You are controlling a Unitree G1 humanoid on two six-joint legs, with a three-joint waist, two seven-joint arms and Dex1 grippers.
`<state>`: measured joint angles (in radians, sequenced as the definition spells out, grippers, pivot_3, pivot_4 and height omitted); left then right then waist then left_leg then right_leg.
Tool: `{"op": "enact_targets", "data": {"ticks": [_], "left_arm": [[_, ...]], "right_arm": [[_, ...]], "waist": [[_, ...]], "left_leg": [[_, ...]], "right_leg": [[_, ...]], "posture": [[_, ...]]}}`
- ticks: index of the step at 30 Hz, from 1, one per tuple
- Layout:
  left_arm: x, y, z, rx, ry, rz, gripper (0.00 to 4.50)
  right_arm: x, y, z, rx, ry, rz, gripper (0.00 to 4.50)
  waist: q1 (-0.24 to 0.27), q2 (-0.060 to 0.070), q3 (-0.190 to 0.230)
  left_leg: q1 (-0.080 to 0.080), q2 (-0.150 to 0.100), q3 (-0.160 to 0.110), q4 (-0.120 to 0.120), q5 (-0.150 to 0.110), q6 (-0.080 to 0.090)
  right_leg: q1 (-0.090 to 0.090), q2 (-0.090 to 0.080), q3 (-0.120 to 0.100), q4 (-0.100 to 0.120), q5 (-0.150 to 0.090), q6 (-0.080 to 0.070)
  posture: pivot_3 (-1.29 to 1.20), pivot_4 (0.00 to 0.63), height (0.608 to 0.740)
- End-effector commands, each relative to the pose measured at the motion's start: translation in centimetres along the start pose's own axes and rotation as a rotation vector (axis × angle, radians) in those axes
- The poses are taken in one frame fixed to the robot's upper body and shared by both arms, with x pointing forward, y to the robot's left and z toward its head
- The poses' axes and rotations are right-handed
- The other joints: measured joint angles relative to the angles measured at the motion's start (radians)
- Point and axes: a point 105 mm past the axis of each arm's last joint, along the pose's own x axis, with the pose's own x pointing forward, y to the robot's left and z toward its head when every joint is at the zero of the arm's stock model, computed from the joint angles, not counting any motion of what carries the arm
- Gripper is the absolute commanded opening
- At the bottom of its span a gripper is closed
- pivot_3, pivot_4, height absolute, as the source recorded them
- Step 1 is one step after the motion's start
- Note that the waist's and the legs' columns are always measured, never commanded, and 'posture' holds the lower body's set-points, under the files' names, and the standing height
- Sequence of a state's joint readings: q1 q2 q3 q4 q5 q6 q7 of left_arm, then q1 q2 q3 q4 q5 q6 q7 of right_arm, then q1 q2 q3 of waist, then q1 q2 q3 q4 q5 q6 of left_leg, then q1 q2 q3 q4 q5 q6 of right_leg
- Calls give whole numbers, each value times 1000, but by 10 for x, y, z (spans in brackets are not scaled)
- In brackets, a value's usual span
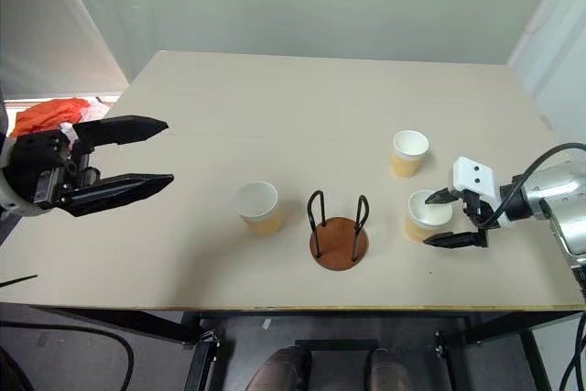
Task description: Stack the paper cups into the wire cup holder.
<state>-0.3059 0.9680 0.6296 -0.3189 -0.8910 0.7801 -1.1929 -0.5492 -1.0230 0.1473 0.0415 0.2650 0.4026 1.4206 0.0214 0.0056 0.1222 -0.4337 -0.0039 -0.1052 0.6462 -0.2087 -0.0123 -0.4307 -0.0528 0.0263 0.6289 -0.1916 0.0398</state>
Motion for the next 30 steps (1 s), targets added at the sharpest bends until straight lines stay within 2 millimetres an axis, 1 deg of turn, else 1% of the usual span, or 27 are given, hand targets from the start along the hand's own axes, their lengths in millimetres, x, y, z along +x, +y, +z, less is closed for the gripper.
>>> {"op": "enact_targets", "data": {"ticks": [1, 7, 10, 12, 14, 18, 20, 21, 22, 24, 25, 29, 30], "left_arm": [[-3, -7, -8, 42, 15, 22, 4480], [-4, -15, -19, 50, 37, 28, 4480], [-5, -18, -20, 49, 31, 23, 4480], [-6, -19, -21, 48, 37, 23, 4500], [-6, -20, -22, 48, 37, 24, 4500], [-6, -22, -22, 42, 43, 23, 4500], [-6, -22, -22, 40, 47, 25, 4500], [-6, -22, -22, 40, 48, 26, 4500], [-5, -22, -22, 41, 50, 26, 4500], [-5, -21, -21, 45, 51, 26, 4500], [-4, -21, -21, 46, 51, 25, 4500], [-4, -20, -18, 51, 53, 23, 4500], [-5, -20, -19, 51, 57, 23, 4500]], "right_arm": [[-1, -3, 5, -36, 8, -9, 4500], [4, -3, 8, -46, 11, 2, 4500], [8, -3, 10, -42, -4, 9, 4500], [11, -5, 10, -37, -5, 6, 4121], [13, -5, 10, -34, -10, 8, 3567], [17, -5, 11, -36, -10, 7, 2175], [18, -4, 17, -31, -42, 21, 1334], [18, -3, 18, -30, -50, 25, 1134], [18, -4, 19, -32, -49, 23, 741], [17, -4, 19, -36, -43, 19, 98], [16, -5, 19, -37, -42, 18, 41], [-6, 1, 46, -108, -123, 60, 41], [-16, 0, 64, -157, -173, 59, 41]], "waist": [[-2, 0, 0], [-2, -1, 0], [-3, -1, 0], [-4, -1, 0], [-4, -1, 0], [-4, -1, 0], [-4, -1, 0], [-4, -1, 0], [-4, -1, 0], [-4, 0, 0], [-4, -1, 0], [-4, 0, 0], [-5, 0, 0]], "left_leg": [[0, 0, 0, 0, 0, 0], [1, 1, 0, 0, 1, -1], [1, 1, 0, 0, 1, -1], [2, 1, 0, 0, 1, -2], [2, 1, 0, 0, 1, -2], [2, 1, 0, 0, 0, -3], [2, 1, 0, 0, 0, -3], [2, 1, 0, 0, -1, -3], [2, 1, 0, 0, -1, -4], [2, 1, 0, 0, -1, -4], [2, 1, 0, -1, -1, -4], [1, 1, 0, -1, -2, -6], [0, 1, 0, -1, -2, -6]], "right_leg": [[0, 0, 0, 0, 0, -1], [0, 1, 0, 0, 2, -3], [0, 1, 0, 0, 2, -3], [0, 1, 0, 0, 2, -3], [0, 1, 0, 0, 2, -4], [0, 1, 0, 0, 1, -4], [0, 1, 0, 0, 1, -4], [0, 1, 0, 0, 1, -4], [0, 1, 0, 0, 1, -4], [0, 1, 0, 0, 1, -4], [0, 1, 0, 0, 1, -4], [-1, 1, 1, 0, 1, -5], [-2, 1, 1, 0, 1, -5]], "posture": [[0, 150, 740], [0, 150, 740], [0, 150, 740], [0, 150, 740], [0, 150, 740], [0, 150, 740], [0, 150, 740], [0, 150, 740], [0, 150, 740], [0, 150, 740], [0, 150, 740], [0, 150, 740], [0, 150, 740]]}}
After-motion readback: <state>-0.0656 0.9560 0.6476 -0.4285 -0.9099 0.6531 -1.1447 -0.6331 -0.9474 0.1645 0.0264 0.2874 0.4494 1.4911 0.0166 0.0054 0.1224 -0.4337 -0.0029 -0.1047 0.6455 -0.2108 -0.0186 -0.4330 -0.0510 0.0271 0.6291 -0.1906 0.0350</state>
